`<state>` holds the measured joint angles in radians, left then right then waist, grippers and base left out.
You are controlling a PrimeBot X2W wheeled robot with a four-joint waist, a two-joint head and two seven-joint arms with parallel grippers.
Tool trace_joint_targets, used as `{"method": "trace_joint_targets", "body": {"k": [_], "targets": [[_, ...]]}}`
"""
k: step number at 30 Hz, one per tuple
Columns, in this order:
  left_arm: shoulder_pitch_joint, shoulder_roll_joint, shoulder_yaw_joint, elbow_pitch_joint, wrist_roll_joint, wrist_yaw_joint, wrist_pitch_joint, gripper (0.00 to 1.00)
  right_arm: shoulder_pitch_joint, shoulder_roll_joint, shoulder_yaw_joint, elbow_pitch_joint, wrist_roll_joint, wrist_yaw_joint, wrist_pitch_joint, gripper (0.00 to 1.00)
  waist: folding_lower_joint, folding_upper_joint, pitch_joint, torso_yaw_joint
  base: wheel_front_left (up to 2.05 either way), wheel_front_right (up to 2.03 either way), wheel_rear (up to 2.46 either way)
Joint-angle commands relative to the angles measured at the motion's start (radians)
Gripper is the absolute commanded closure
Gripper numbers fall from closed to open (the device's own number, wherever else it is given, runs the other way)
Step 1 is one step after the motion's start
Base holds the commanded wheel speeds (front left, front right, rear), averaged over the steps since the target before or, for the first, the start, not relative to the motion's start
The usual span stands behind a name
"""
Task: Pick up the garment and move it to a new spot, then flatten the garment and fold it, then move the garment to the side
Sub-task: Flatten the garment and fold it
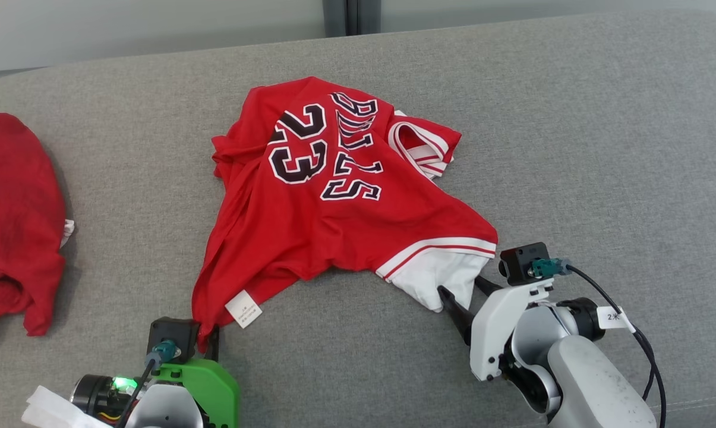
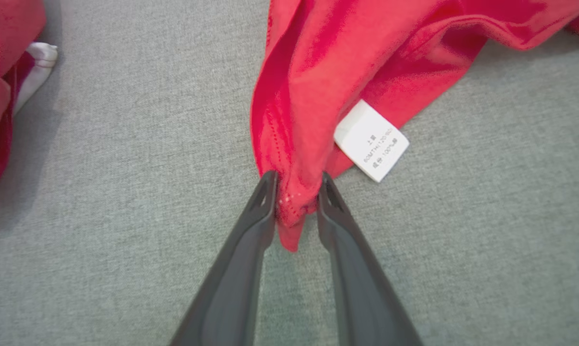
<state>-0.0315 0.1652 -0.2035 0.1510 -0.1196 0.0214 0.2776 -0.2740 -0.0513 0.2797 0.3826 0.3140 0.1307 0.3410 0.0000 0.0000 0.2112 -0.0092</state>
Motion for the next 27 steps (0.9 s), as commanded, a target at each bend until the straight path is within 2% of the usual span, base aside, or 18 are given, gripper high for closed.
{"method": "trace_joint_targets", "body": {"k": [1,2,3,4,9,14,20,24,27], "targets": [[-0.001,0.007,-0.003,0.003,-0.002,-0.004,0.003,0.86,0.0,0.001,0.014,0.017,0.013,0.0,0.016,0.0,0.0,0.0,0.002,-0.001,0.0,0.0,0.0],[-0.002,0.008,-0.004,0.007,-0.005,-0.007,0.008,1.0,-0.002,0.001,0.02,0.02,0.02,0.0,0.018,0.0,0.0,0.0,0.003,-0.001,0.0,0.0,0.0],[-0.004,0.012,-0.005,0.012,-0.008,-0.011,0.007,1.0,-0.006,0.001,0.022,0.027,0.026,0.0,0.014,0.68,0.0,0.0,0.002,-0.003,0.0,0.0,0.0],[-0.007,0.014,-0.003,0.016,-0.011,-0.01,0.004,1.0,-0.009,0.001,0.022,0.03,0.04,0.0,0.005,1.0,0.0,0.0,0.001,-0.003,0.0,0.0,0.0],[-0.011,0.016,0.007,0.007,-0.037,-0.02,-0.006,1.0,-0.017,0.0,-0.003,0.02,0.143,0.0,-0.053,1.0,0.0,0.0,-0.026,-0.007,0.0,0.0,0.0],[0.025,0.014,0.031,-0.122,-0.093,-0.032,0.01,1.0,0.01,-0.001,-0.077,-0.116,0.226,0.0,-0.074,1.0,0.0,0.0,-0.067,-0.018,0.0,0.0,0.0],[0.044,0.026,0.054,-0.428,-0.185,-0.064,0.086,1.0,0.096,-0.033,-0.226,-0.507,0.338,0.0,0.031,1.0,0.0,0.0,-0.124,-0.029,0.0,0.0,0.0],[0.011,0.057,0.057,-0.662,-0.252,-0.09,0.17,1.0,0.151,-0.033,-0.381,-0.808,0.414,0.0,0.144,1.0,0.0,0.0,-0.155,-0.038,0.0,0.0,0.0],[-0.037,0.078,0.061,-0.797,-0.302,-0.103,0.228,1.0,0.151,-0.025,-0.494,-0.969,0.458,0.0,0.23,1.0,0.0,0.0,-0.169,-0.045,0.0,0.0,0.0]]}}
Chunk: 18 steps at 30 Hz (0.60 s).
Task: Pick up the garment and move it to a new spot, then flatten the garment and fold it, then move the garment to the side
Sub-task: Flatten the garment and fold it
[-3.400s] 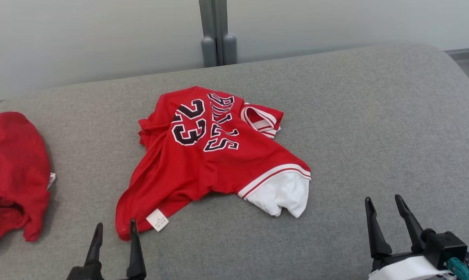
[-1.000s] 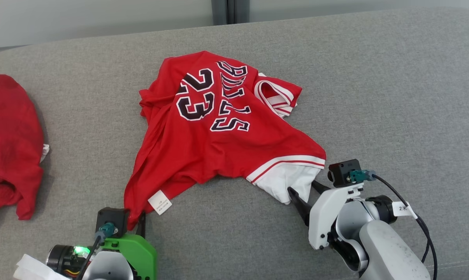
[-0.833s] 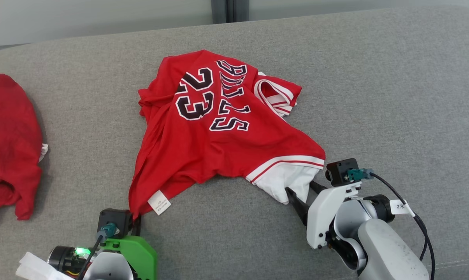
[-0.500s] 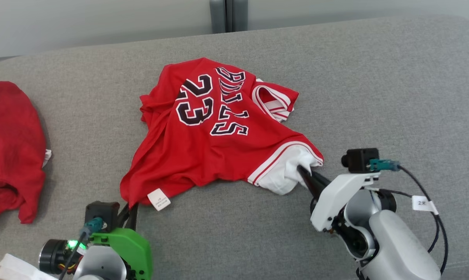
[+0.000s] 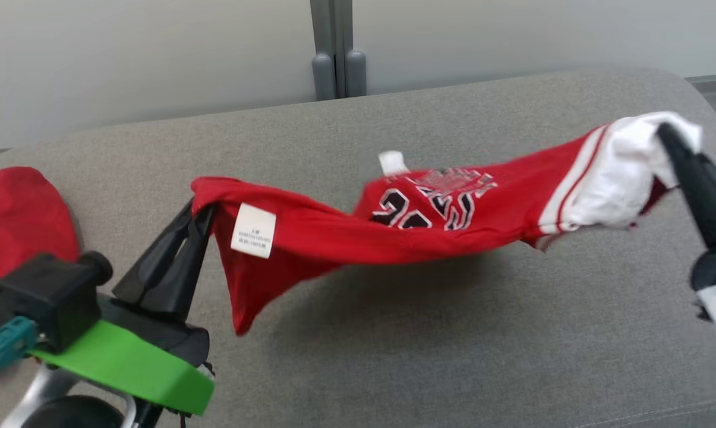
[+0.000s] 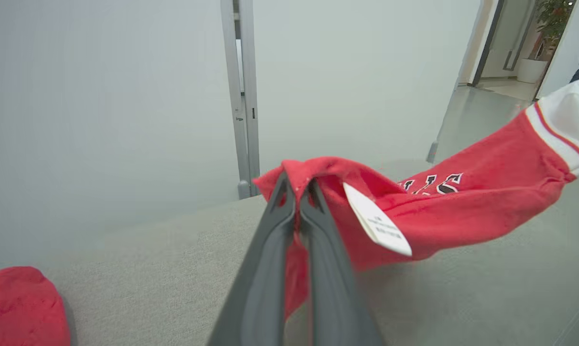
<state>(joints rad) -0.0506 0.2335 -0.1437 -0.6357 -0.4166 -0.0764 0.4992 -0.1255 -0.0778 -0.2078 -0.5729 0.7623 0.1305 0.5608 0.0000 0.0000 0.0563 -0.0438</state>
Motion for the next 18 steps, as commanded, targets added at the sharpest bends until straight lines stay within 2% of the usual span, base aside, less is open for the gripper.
{"method": "trace_joint_targets", "body": {"k": [1,6,10,15,18], "targets": [[-0.045,0.013,0.003,-0.055,-0.033,-0.009,0.026,1.0,-0.015,0.004,-0.053,-0.061,0.025,0.0,0.043,1.0,0.0,0.0,-0.015,-0.015,0.0,0.0,0.0],[-0.198,0.028,0.008,-0.178,-0.161,-0.018,0.128,1.0,-0.146,-0.004,-0.23,-0.187,0.053,0.0,0.185,1.0,0.0,0.0,-0.006,-0.03,0.0,0.0,0.0],[-0.346,0.052,0.018,-0.175,-0.236,-0.012,0.221,1.0,-0.309,-0.033,-0.303,-0.183,0.033,0.0,0.299,1.0,0.0,0.0,0.032,-0.05,0.0,0.0,0.0],[-0.526,0.06,0.003,-0.039,-0.287,0.0,0.31,1.0,-0.502,-0.039,-0.253,-0.073,-0.031,0.0,0.41,1.0,0.0,0.0,0.142,-0.054,0.0,0.0,0.0],[-0.652,0.057,0.005,0.089,-0.267,0.005,0.326,1.0,-0.63,-0.021,-0.188,0.025,-0.104,0.0,0.408,1.0,0.0,0.0,0.236,-0.052,0.0,0.0,0.0]]}}
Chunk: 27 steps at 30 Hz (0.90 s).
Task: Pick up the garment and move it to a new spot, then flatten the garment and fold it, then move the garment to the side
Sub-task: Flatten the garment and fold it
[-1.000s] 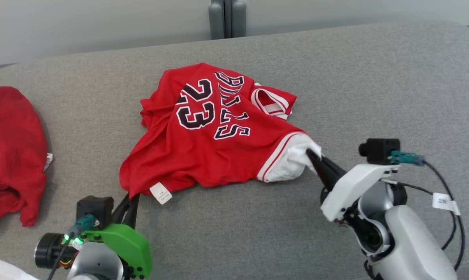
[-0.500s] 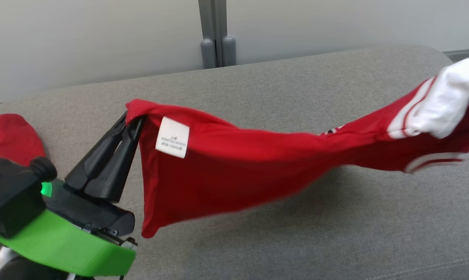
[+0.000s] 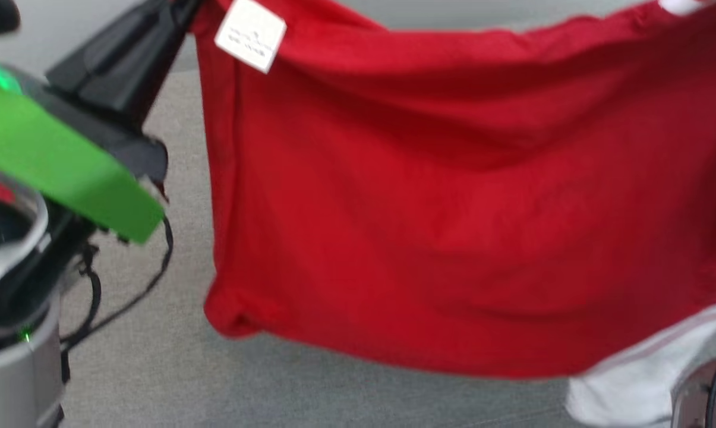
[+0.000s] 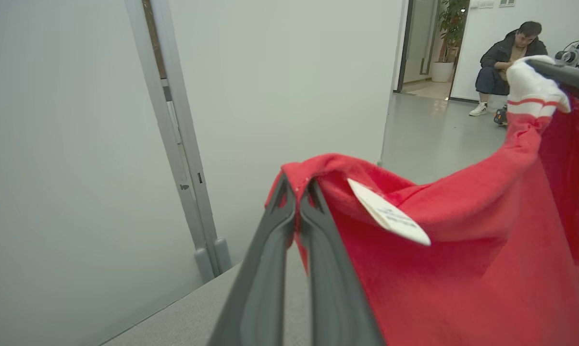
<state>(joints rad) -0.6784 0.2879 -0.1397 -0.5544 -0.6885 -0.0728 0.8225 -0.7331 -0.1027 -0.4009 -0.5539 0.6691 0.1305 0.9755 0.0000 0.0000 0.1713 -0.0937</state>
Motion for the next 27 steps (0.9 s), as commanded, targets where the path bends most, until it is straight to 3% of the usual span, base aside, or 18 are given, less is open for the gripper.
{"method": "trace_joint_targets", "body": {"k": [1,4,9,15,18,21,27], "targets": [[-0.083,0.007,-0.004,0.062,0.019,-0.005,0.002,1.0,-0.084,0.005,0.027,0.05,-0.056,0.0,-0.028,1.0,0.0,0.0,0.161,0.001,0.0,0.0,0.0],[-0.263,-0.016,-0.013,0.236,0.06,-0.01,-0.029,1.0,-0.258,0.026,0.066,0.204,-0.157,0.0,-0.095,1.0,0.0,0.0,0.261,0.022,0.0,0.0,0.0],[-0.608,-0.077,-0.003,0.603,0.182,0.017,-0.211,1.0,-0.586,0.047,0.113,0.494,-0.314,0.0,-0.306,1.0,0.0,0.0,0.4,0.042,0.0,0.0,0.0],[-0.859,-0.112,-0.032,0.955,0.322,0.038,-0.501,1.0,-0.808,0.052,0.078,0.786,-0.294,0.0,-0.579,1.0,0.0,0.0,0.496,0.032,0.0,0.0,0.0],[-0.872,-0.123,-0.085,1.068,0.382,0.013,-0.647,1.0,-0.739,0.052,0.119,0.836,-0.214,0.0,-0.696,1.0,0.0,0.0,0.52,0.026,0.0,0.0,0.0],[-0.793,-0.136,-0.119,1.138,0.394,-0.01,-0.767,1.0,-0.6,0.05,0.17,0.804,-0.14,0.0,-0.765,1.0,0.0,0.0,0.516,0.023,0.0,0.0,0.0],[-0.428,-0.122,-0.202,1.206,0.39,-0.041,-0.965,1.0,-0.101,0.019,0.254,0.64,0.02,0.0,-0.861,1.0,0.0,0.0,0.42,0.024,0.0,0.0,0.0]]}}
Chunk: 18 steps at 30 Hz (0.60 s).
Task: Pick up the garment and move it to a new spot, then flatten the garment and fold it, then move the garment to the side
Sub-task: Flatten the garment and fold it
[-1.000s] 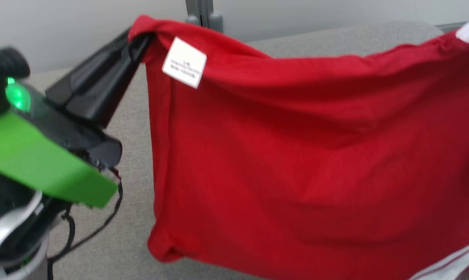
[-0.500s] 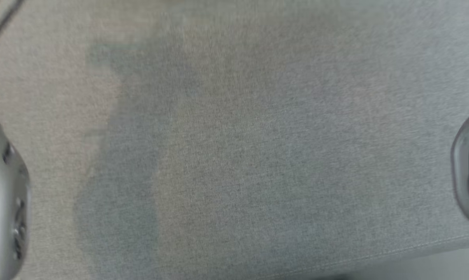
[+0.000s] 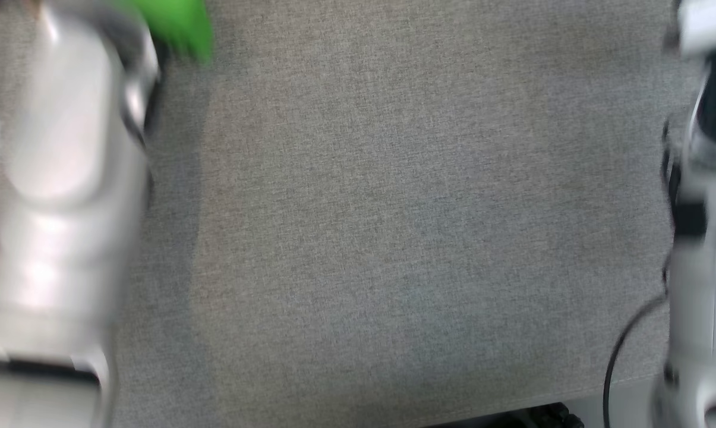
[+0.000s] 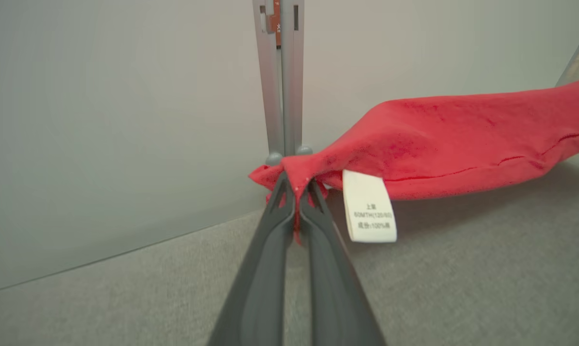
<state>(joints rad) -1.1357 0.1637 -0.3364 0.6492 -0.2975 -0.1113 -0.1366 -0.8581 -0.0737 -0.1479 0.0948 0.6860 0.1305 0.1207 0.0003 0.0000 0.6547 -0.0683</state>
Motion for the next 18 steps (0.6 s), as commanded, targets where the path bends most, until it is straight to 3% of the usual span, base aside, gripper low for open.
{"method": "trace_joint_targets", "body": {"k": [1,4,10,18], "targets": [[0.108,0.005,-0.018,0.0,-0.004,-0.004,-0.029,1.0,0.117,-0.023,0.013,-0.048,0.024,0.0,-0.022,1.0,-0.0003,0.0,-0.086,0.002,0.0,0.0,0.0],[0.31,0.015,-0.037,-0.021,-0.02,-0.004,-0.064,1.0,0.343,-0.044,0.014,-0.128,0.065,0.0,-0.058,1.0,-0.0003,0.0,-0.144,0.004,0.0,0.0,0.0],[0.673,0.024,-0.059,-0.165,-0.042,0.046,-0.083,1.0,0.71,-0.058,0.028,-0.266,0.118,0.0,-0.077,1.0,-0.0003,0.0,-0.281,0.011,0.0,0.0,0.0],[1.105,0.039,-0.096,-0.481,-0.084,0.167,0.044,1.0,1.123,-0.049,-0.029,-0.378,0.138,0.0,-0.036,1.0,-0.0003,0.0,-0.406,0.036,0.0,0.0,0.0]]}}
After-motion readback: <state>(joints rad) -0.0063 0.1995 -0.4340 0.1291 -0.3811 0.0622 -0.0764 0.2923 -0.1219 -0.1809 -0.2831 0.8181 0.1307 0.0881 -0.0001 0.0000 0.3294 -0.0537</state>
